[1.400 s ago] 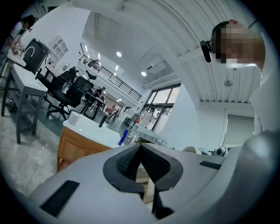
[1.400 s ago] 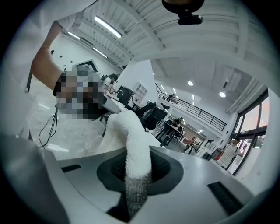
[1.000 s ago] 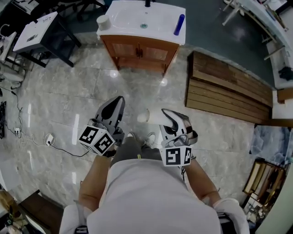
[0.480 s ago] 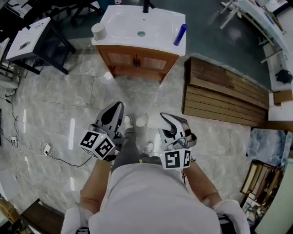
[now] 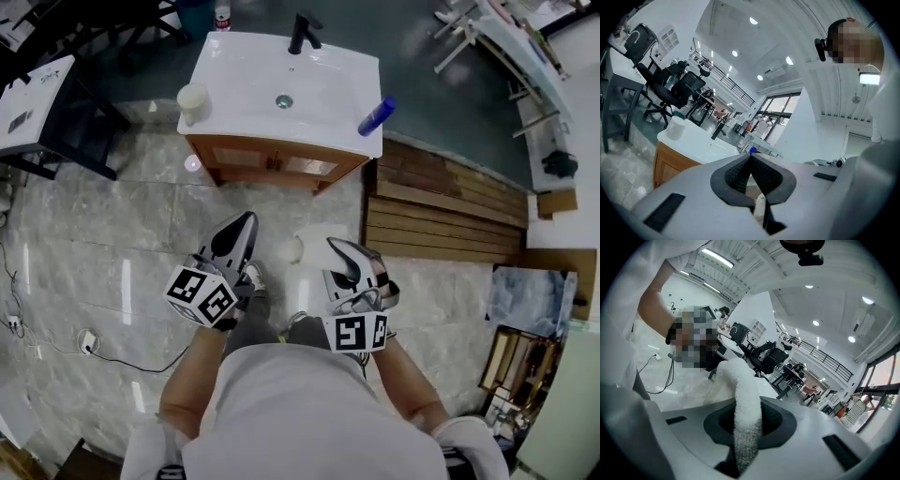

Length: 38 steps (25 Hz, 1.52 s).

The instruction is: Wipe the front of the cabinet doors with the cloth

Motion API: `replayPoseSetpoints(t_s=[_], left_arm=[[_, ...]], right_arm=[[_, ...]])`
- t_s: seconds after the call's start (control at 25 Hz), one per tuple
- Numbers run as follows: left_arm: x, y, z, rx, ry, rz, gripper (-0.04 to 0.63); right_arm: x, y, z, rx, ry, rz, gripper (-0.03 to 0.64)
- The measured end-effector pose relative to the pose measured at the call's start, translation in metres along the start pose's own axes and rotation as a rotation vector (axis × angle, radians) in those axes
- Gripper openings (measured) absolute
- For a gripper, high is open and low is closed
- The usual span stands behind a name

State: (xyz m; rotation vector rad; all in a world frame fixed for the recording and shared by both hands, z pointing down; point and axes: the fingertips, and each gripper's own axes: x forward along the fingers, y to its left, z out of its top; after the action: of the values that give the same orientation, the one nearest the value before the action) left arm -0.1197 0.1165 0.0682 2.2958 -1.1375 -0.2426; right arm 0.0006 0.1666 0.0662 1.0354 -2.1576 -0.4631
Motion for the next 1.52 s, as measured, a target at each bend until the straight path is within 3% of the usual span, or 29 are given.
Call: replayPoseSetpoints(t_s=[0.2,0.44,0.92,1.32,1.52], left_arm=[[0.020,0.024,0.016,-0.010,0.014,-0.022,0.015],[0.048,0.029,0.009,-0.022,0.050,-0.021,0.015],[0.107,0.067,-0.016,-0.010,0.061,0.071,0.016],[0.138,0.150,-0.093,-0.040,0.112,0.176,0.017],[0.153,0.168,-0.126,-0.039,0.101,0.175,0.015]], right_arm=[[0.028,-0.016,0.006,0.008,0.029,-0.028,0.072],[0.048,-0.040,-0.003,0.027,0.018,-0.034,0.072],[0.100,-0.061,-0.065,0.024,0.024,0.006,0.072],[0.190,-0.037,-0.147,0.065,0.031,0.050,0.072],[0.226,-0.022,-0.186,0.073,0.030,0.046,0.072]])
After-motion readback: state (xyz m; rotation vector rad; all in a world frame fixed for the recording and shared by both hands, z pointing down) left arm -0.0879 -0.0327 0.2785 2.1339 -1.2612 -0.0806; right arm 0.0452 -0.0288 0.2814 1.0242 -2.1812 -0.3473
